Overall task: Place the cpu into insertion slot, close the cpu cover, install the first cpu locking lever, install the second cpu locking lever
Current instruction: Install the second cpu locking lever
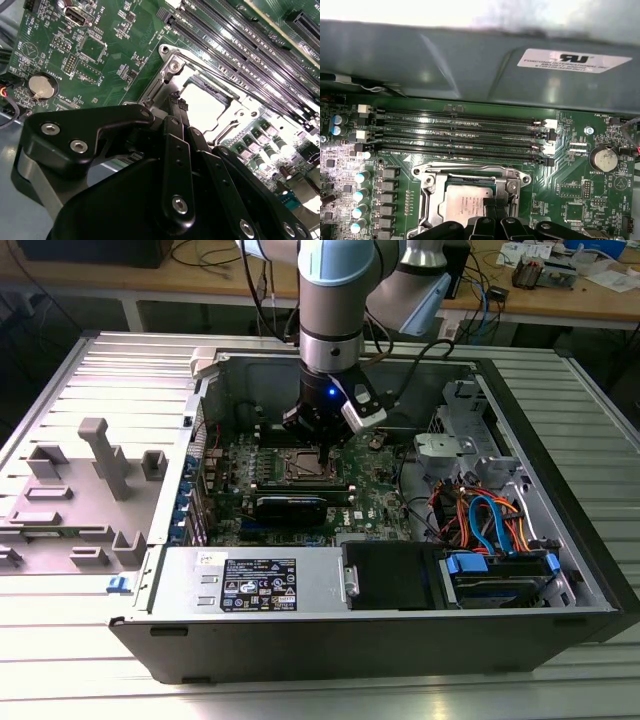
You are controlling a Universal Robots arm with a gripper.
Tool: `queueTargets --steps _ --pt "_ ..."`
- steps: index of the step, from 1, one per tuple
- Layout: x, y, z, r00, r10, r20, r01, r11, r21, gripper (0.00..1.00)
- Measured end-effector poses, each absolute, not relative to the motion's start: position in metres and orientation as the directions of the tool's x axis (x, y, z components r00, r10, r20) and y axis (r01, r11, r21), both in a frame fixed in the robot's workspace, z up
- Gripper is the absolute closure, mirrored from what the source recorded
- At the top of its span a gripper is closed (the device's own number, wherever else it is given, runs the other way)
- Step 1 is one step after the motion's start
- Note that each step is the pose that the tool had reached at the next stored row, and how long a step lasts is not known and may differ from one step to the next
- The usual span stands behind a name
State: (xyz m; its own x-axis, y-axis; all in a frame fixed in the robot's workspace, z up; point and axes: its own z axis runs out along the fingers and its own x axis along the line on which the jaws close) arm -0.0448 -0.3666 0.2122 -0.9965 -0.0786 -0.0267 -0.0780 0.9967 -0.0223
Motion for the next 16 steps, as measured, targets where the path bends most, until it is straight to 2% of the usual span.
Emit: queueTargets --steps 16 --pt "-0.0448 -0.3756 0.2201 -0.997 -0.079 -0.027 -0.078 0.997 -0.023 0.89"
